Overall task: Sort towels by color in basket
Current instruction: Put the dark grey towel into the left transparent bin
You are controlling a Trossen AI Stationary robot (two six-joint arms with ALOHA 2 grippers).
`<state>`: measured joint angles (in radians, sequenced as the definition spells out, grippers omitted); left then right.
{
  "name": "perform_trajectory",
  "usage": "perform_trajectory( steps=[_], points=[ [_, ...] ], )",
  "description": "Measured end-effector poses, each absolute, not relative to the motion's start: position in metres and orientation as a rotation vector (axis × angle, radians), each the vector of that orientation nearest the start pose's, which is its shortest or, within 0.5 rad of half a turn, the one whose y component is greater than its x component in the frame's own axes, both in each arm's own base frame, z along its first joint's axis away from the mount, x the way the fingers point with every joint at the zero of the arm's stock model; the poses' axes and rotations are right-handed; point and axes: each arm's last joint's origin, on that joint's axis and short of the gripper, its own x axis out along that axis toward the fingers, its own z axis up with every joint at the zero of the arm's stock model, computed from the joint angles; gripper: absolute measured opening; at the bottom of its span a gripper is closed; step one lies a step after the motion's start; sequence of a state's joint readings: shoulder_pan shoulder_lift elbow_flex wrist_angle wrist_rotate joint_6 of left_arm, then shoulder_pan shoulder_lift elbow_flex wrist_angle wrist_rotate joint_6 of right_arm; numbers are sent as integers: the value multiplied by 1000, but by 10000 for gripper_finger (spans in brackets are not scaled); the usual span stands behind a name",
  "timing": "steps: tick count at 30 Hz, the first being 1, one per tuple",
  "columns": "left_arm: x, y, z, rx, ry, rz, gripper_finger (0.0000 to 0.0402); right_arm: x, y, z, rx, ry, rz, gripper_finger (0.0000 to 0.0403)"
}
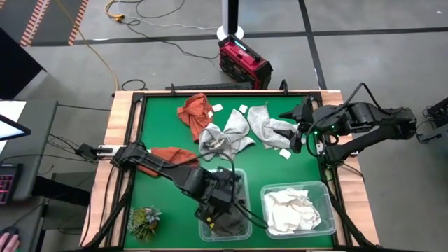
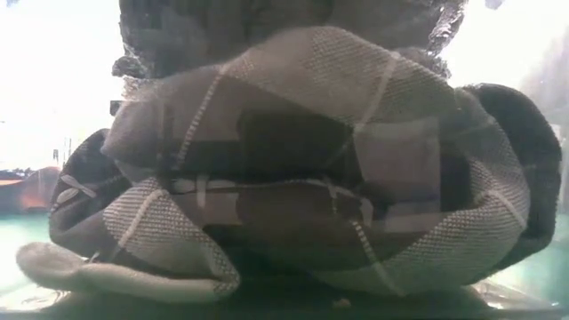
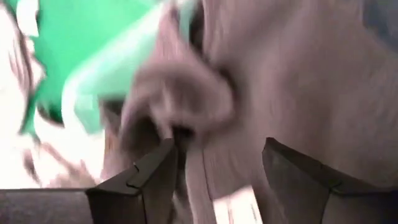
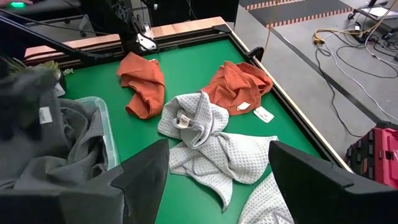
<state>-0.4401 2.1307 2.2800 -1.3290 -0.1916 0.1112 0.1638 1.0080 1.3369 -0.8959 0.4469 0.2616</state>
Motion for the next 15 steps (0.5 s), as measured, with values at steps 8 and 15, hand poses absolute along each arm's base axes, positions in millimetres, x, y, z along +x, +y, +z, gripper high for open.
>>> perform_trajectory(
  steps=[8, 15],
  points=[
    [422, -193, 293, 614, 852, -55, 215, 171, 16, 412, 85, 502, -344, 306],
    [424, -193, 290, 631, 827, -5, 206, 169, 19, 410, 70, 529, -322, 306]
  ],
)
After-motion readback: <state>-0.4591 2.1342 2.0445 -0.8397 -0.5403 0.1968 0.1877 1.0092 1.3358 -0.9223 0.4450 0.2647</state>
